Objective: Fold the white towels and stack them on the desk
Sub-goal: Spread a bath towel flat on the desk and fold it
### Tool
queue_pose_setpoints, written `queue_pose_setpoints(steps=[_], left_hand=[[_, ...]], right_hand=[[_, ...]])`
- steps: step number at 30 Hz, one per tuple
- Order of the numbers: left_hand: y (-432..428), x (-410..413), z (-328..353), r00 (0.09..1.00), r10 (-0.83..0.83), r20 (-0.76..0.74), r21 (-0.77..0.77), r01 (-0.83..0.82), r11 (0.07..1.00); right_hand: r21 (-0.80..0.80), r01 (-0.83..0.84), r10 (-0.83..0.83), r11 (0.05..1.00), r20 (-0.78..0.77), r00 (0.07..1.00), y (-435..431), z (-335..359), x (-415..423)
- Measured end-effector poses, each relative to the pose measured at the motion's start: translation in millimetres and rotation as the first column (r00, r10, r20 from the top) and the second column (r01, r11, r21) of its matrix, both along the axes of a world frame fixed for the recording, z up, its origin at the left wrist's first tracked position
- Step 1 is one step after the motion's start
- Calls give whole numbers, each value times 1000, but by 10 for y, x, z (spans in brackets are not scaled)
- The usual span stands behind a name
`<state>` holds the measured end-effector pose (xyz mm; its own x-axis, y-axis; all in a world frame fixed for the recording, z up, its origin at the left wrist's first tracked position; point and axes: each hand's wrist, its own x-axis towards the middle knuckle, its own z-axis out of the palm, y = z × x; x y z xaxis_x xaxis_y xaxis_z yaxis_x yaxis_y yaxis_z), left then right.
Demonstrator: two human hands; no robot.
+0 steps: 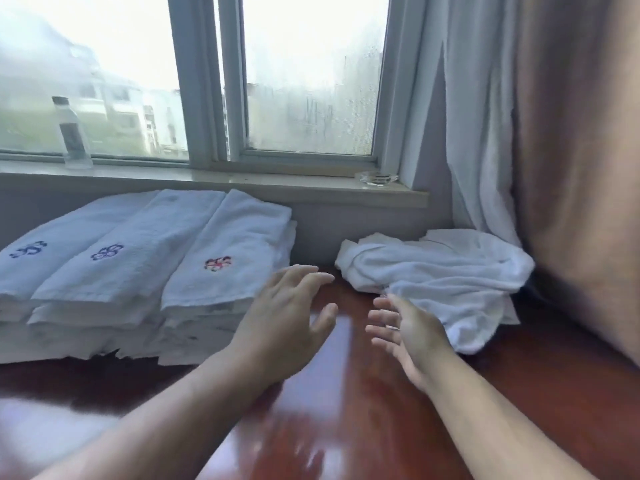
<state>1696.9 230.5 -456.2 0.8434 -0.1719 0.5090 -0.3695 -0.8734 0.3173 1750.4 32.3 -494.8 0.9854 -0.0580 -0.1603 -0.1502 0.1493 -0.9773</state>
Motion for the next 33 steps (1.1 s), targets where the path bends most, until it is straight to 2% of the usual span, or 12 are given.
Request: queue_pose_setpoints(steps=[5, 8, 10, 12, 13, 15, 16, 21, 24, 27, 32, 33], left_hand=[[-649, 131, -502, 988, -140, -68, -199, 124, 972], [-976, 307, -830, 985, -120, -120, -391, 64, 918], [-1138, 454, -999, 989, -80, -124, -462, 13, 887], [-1246, 654, -1086, 992, -38, -122, -479, -25, 878], [-1279, 761, -1109, 992, -25, -122, -474, -36, 880], [-1325, 958, -1137, 990, -9, -137, -437, -53, 898], [-1340, 1035, -1160, 988, -8, -154, -415, -57, 908], [-1369, 1223, -1234, 961, -34, -274, -306, -54, 951], [-1365, 1262, -1208, 963, 11, -269, -285, -91, 954], [-1352, 1300, -1258, 978, -18, -210, -354, -59, 934], [-1378, 1377, -1225, 975, -62, -215, -219, 14, 976], [-1376, 1385, -1199, 973, -98, -207, -271, 40, 962]], right_hand=[[-65, 308, -301, 949, 101, 948, -745, -457, -230], [4, 281, -281, 960, 45, 959, -864, -521, -124], [-53, 289, -284, 956, 76, 956, -840, -529, -17], [-221, 412, -361, 884, 234, 902, -838, -518, 86], [-308, 506, -399, 806, 349, 848, -852, -507, 124], [-337, 626, -443, 703, 481, 756, -902, -503, 202], [-354, 631, -444, 690, 482, 755, -932, -523, 248], [-596, 451, -402, 664, 224, 888, -1023, -536, 553], [-462, 493, -425, 737, 251, 870, -1081, -538, 581], [-361, 525, -419, 771, 333, 844, -1069, -644, 520], [-241, 505, -445, 828, 265, 856, -1117, -629, 575], [-232, 507, -449, 830, 260, 855, -1126, -629, 580]])
